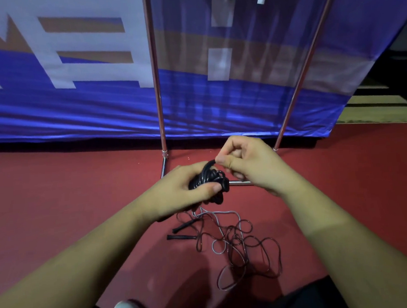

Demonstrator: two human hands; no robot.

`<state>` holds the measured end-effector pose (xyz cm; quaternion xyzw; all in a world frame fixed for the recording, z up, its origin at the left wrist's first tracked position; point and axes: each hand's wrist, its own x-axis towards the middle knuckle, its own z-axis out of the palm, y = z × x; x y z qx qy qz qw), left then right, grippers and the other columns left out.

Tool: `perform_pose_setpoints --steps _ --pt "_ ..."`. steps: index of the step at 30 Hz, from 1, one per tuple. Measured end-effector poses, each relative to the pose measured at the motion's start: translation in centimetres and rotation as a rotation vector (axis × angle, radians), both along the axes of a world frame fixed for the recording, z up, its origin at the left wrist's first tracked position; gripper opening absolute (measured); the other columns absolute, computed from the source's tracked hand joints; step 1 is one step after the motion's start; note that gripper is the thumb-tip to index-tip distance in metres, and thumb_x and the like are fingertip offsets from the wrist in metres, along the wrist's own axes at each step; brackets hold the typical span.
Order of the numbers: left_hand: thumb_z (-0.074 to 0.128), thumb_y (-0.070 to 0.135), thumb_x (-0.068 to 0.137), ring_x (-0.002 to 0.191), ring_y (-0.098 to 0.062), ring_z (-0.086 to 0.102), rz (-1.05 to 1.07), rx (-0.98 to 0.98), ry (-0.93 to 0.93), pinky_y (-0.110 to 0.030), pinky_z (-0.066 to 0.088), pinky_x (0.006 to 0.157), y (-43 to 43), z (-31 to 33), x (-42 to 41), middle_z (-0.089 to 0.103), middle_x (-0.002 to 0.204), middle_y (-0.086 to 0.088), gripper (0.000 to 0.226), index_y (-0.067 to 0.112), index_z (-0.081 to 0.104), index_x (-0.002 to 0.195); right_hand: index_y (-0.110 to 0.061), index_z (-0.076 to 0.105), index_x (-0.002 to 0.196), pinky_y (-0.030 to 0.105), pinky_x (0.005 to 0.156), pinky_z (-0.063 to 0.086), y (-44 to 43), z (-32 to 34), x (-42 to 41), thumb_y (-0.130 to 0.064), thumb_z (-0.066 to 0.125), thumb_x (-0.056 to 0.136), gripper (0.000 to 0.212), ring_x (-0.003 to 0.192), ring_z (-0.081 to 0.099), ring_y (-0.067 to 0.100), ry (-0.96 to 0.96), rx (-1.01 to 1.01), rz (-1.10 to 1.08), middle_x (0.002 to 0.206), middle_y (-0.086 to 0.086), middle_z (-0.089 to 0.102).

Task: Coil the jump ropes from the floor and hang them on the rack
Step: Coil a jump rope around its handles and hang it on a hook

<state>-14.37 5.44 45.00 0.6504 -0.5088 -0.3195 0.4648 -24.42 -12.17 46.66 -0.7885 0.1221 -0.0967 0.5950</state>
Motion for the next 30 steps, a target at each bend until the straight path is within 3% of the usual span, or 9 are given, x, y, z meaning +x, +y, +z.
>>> perform_pose_setpoints --steps 5,9,14,19,22,25,28,30 --pt "0.047 0.031 0.095 0.049 -0.024 0.052 0.191 -0.172 0.321 -0.023 0.041 0.046 -0.2 -0.1 -0.7 0.062 0.065 -0.012 0.028 0.006 0.048 0.107 -0.008 0.060 0.083 0.017 0.042 0.031 -0.3 0.3 -0.3 -0.009 0.060 0.096 0.013 0.044 0.035 0.010 0.027 0.174 0.045 0.063 0.006 0.056" --pt "0.042 0.033 0.097 0.048 -0.028 0.051 0.219 -0.282 0.499 -0.029 0.044 0.047 -0.6 -0.1 -0.2 0.055 0.069 -0.026 0.031 0.012 0.048 0.119 -0.006 0.061 0.087 0.018 0.041 0.033 -0.1 0.1 -0.3 -0.008 0.057 0.098 0.012 0.043 0.036 0.009 0.038 0.224 0.017 0.065 0.005 0.060" --pt "0.039 0.039 0.097 0.048 -0.026 0.049 0.304 -0.307 0.568 -0.029 0.044 0.048 -0.6 0.4 0.5 0.054 0.068 -0.021 0.034 0.008 0.052 0.100 -0.003 0.066 0.101 0.021 0.046 0.038 -0.3 -0.1 -0.5 -0.006 0.061 0.095 0.008 0.047 0.046 0.010 -0.006 0.250 -0.110 0.069 0.007 0.065" --pt "0.038 0.046 0.099 0.047 -0.025 0.050 0.310 -0.270 0.687 -0.027 0.044 0.047 -0.6 0.7 0.8 0.053 0.068 -0.018 0.045 0.004 0.050 0.110 -0.001 0.062 0.097 0.025 0.053 0.046 -0.1 0.6 -0.5 -0.016 0.069 0.083 0.022 0.057 0.056 0.018 -0.138 0.464 -0.045 0.078 0.013 0.064" --pt "0.039 0.050 0.096 0.047 -0.024 0.049 0.301 -0.256 0.763 -0.027 0.043 0.046 -0.6 0.7 0.8 0.052 0.068 -0.015 0.050 0.005 0.052 0.111 -0.003 0.063 0.095 0.025 0.056 0.048 -0.8 0.9 -0.8 -0.014 0.067 0.085 0.016 0.059 0.059 0.020 -0.173 0.346 0.038 0.075 0.012 0.067" --pt "0.039 0.053 0.096 0.048 -0.024 0.049 0.312 -0.225 0.808 -0.027 0.042 0.045 -0.7 0.6 0.9 0.052 0.069 -0.014 0.051 0.006 0.053 0.109 -0.014 0.076 0.088 0.025 0.059 0.045 -0.9 0.5 -0.7 -0.015 0.069 0.088 0.007 0.062 0.052 0.017 -0.204 0.163 -0.018 0.074 0.003 0.064" --pt "0.042 0.055 0.093 0.048 -0.024 0.049 0.317 -0.142 0.804 -0.026 0.042 0.044 -0.9 0.5 0.6 0.052 0.069 -0.015 0.050 0.008 0.060 0.097 -0.008 0.075 0.089 0.027 0.060 0.043 0.1 0.2 -0.1 -0.012 0.067 0.082 0.011 0.068 0.052 0.016 -0.266 0.483 -0.005 0.091 0.009 0.066" --pt "0.041 0.056 0.093 0.049 -0.024 0.050 0.325 -0.095 0.768 -0.027 0.043 0.044 -1.1 0.3 0.4 0.054 0.070 -0.015 0.054 0.006 0.058 0.104 0.000 0.068 0.098 0.026 0.064 0.046 0.5 0.2 0.2 -0.004 0.059 0.084 0.017 0.074 0.055 0.016 -0.288 0.601 0.036 0.110 0.015 0.067"
